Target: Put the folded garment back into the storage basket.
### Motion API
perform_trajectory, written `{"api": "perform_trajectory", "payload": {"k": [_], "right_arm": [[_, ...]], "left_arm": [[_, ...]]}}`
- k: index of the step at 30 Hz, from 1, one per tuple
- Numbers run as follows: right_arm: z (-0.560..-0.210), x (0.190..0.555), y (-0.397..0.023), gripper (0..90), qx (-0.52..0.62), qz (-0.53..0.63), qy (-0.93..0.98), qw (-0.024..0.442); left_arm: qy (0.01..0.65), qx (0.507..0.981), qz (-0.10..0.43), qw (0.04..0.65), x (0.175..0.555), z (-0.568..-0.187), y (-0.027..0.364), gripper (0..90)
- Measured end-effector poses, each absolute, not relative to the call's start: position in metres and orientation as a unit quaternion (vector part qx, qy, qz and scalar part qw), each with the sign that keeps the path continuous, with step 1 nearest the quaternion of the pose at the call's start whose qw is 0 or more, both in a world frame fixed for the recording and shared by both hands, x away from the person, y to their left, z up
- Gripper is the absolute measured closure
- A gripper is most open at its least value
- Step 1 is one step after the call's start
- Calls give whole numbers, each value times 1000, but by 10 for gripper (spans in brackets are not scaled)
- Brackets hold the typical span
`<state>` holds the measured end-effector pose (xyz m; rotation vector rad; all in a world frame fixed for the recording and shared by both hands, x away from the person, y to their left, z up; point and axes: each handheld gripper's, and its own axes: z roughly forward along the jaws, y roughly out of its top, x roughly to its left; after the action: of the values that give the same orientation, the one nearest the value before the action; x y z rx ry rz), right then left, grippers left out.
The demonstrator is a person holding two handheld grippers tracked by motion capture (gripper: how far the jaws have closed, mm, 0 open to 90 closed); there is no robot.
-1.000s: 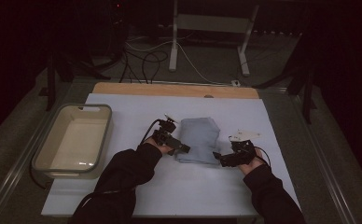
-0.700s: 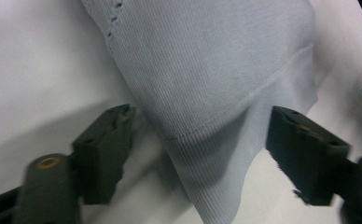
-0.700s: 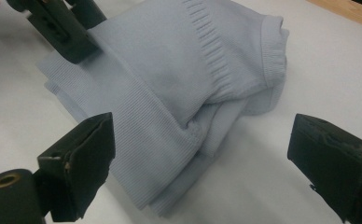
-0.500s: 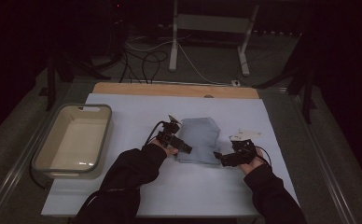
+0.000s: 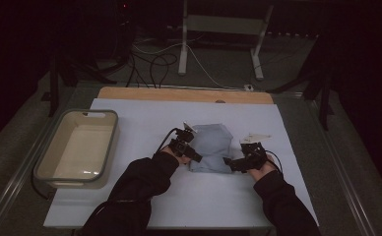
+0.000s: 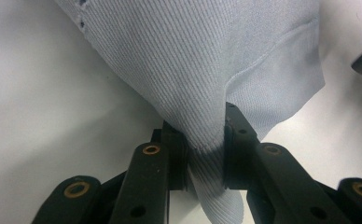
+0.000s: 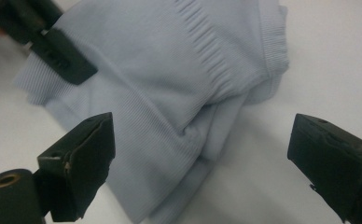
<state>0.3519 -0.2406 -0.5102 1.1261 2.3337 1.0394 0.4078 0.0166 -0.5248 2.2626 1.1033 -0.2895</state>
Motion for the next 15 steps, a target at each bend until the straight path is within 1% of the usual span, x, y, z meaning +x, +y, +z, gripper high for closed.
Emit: {"api": "perform_trajectory", "payload": {"k": [1, 4, 5, 6, 8, 10, 15], "right_arm": [[-510, 352, -241, 77, 397, 367, 823, 174], [-512, 360, -244, 77, 422, 389, 808, 134], [-512, 360, -244, 77, 422, 389, 808, 134], [-514, 365, -244, 77, 434, 387, 804, 123], [-515, 367, -244, 77, 441, 383, 803, 122], [-518, 371, -245, 78, 456, 380, 798, 110], [-523, 378, -244, 94, 477, 372, 791, 97]], "left_arm": [[417, 851, -112, 300, 408, -525, 17, 763], [419, 849, -113, 302, 408, -525, 18, 769], [418, 850, -111, 302, 408, -525, 17, 769], [414, 852, -108, 301, 408, -525, 17, 769], [413, 854, -104, 300, 407, -524, 16, 769], [401, 861, -92, 298, 406, -524, 15, 767], [398, 862, -92, 299, 406, -524, 16, 768]]}}
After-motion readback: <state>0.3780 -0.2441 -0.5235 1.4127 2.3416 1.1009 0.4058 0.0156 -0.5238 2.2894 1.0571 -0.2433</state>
